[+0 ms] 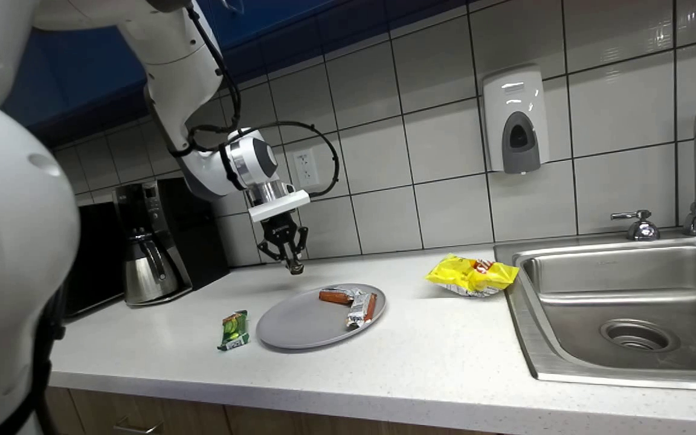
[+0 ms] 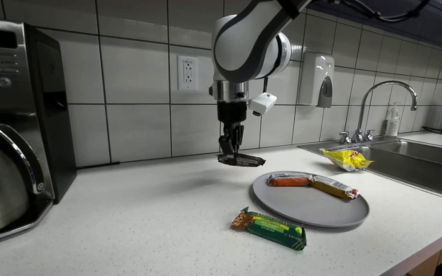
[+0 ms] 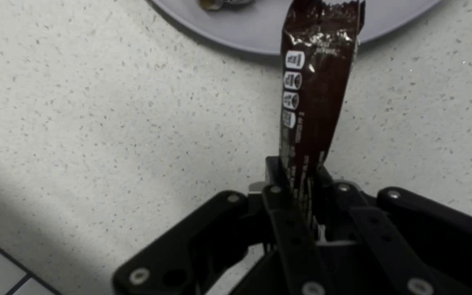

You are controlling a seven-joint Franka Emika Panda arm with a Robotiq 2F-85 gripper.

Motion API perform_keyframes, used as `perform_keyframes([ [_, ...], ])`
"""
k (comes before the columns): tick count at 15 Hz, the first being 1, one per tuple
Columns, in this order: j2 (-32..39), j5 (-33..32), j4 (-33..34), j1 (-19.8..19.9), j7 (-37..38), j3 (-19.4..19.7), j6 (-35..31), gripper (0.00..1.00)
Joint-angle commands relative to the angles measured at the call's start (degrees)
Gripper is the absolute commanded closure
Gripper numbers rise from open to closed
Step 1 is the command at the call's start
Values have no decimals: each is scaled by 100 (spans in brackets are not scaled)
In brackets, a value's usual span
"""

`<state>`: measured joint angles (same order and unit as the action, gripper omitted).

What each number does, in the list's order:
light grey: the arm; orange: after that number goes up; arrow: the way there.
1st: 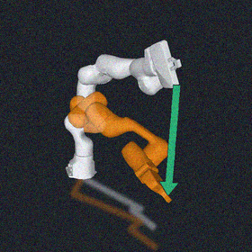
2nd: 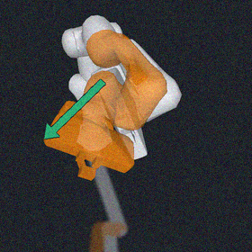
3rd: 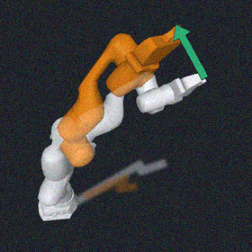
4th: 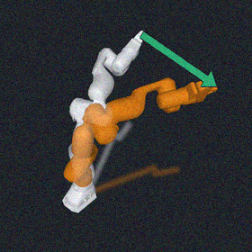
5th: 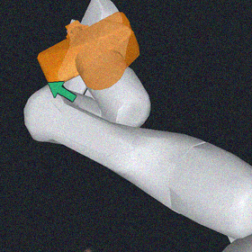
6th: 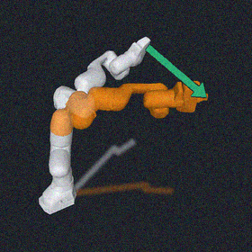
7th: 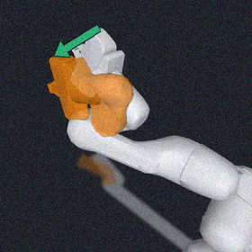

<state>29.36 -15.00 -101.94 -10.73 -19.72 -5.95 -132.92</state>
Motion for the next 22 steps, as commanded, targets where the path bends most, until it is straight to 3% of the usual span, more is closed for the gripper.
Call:
perform_keyframes([
  [1, -675, -52, -871, 184, -337, -174, -255, 95],
  [8, -1338, 80, -2070, 667, -1669, -273, -838, 95],
  [14, -1394, 148, -2614, 1053, -2755, -183, -1326, 95],
  [21, -1439, 66, -2892, 1058, -2803, -140, -1699, 95],
  [22, -1445, 75, -2906, 1059, -2789, -138, -1702, 56],
])
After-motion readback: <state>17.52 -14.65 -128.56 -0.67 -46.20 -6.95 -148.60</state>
